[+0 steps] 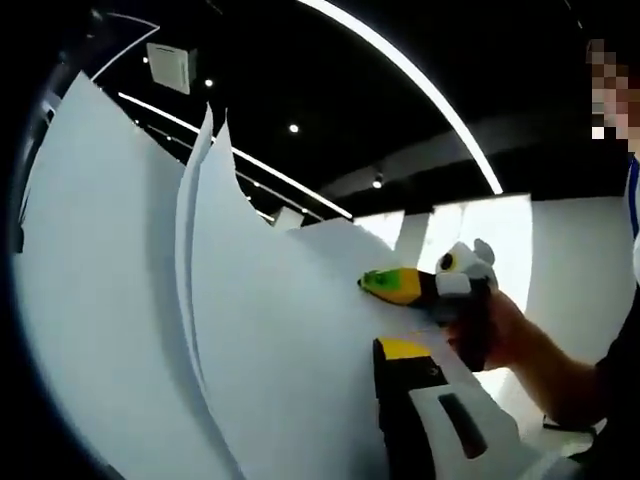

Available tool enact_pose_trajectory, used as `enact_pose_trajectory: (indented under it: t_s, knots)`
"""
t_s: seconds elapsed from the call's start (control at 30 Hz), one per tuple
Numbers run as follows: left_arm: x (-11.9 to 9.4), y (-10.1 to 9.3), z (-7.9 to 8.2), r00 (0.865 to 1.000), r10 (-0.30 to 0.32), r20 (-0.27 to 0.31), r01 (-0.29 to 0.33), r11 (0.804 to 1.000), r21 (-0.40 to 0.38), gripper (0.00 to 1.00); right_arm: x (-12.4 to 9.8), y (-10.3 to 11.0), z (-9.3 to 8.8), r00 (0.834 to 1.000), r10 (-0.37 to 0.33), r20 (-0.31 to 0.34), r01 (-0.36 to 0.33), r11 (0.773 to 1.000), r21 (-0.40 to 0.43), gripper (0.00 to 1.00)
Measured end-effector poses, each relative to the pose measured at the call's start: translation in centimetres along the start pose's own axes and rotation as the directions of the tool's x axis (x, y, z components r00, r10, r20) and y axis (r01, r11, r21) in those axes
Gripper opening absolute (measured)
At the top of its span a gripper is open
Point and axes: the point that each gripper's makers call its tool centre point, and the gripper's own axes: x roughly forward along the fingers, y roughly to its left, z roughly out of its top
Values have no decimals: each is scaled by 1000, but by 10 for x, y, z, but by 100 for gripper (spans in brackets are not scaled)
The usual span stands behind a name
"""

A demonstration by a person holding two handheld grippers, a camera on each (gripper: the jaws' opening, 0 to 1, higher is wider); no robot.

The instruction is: Organize the stack of printing papers by aligning and flattening the scattered papers on the table

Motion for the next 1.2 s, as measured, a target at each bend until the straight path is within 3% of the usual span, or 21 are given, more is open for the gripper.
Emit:
enact_pose_trajectory:
  t_s: [0.5, 1.2]
  knots:
    - [0, 2, 0, 1000, 1, -1, -1, 1000, 27, 9, 3, -2, -4, 1000, -6, -15, 6, 1000, 0, 0]
    - [-1, 3, 0, 1000, 10, -6, -10, 1000, 18, 6, -6, -9, 2, 999, -41, 1, 41, 999, -20, 5]
